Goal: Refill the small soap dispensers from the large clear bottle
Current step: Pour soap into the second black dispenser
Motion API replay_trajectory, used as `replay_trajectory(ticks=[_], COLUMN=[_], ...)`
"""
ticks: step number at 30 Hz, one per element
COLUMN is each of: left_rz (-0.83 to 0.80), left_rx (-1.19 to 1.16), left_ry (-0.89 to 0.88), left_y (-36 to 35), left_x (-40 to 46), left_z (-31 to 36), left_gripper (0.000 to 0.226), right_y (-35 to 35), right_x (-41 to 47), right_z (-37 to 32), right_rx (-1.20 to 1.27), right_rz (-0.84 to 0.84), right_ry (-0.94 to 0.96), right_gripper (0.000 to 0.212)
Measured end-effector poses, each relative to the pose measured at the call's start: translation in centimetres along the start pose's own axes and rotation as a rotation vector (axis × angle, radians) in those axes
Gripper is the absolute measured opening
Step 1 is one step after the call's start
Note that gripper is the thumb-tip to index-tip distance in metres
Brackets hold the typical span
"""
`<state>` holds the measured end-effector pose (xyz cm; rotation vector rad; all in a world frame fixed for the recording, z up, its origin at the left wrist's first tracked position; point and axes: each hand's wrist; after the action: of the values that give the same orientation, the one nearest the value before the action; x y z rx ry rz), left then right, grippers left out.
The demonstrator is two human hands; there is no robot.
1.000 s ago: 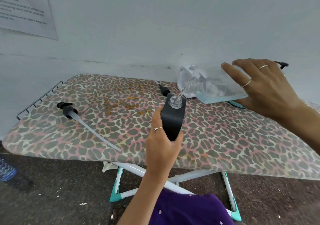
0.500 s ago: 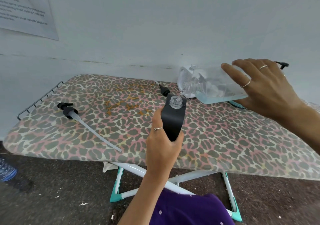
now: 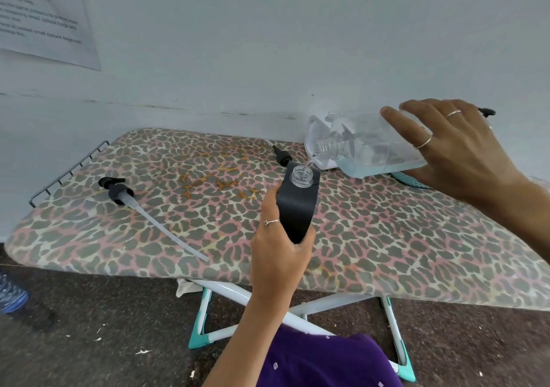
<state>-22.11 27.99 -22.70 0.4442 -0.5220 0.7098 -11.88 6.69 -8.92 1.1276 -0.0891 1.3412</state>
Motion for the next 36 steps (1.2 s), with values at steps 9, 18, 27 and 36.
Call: replay_trajectory(ticks=[9, 18, 27, 36], left_rz=[-0.021, -0.011, -0.015, -0.007], left_rx=[-0.038, -0.018, -0.003, -0.005], left_ry=[0.034, 0.019, 0.028, 0.034], left_y=[-0.03, 0.01, 0.04, 0.01], left_x=[-0.03, -0.03, -0.01, 0.03], left_z=[-0.11, 0.00, -0.08, -0.03], left_gripper=[0.072, 0.073, 0.074, 0.073], right_y=[0.27, 0.43, 0.50, 0.26], right_x=[0.20, 0.34, 0.38, 0.35], right_z=[0.08, -0.05, -0.16, 0.01], right_rx=[0.001, -0.013, -0.011, -0.018], right_rz=[-0.014, -0.013, -0.015, -0.017], right_ry=[-0.002, 0.014, 0.006, 0.020], right_gripper=[0.079, 0.062, 0.058, 0.065])
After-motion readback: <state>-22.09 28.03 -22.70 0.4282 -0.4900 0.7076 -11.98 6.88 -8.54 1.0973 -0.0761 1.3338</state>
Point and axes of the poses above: each hand's wrist, its own x-axis towards the middle knuckle, its own y-axis out of the back of the hand, z = x × y, and after that the axes turned 7 degrees about z, right-handed
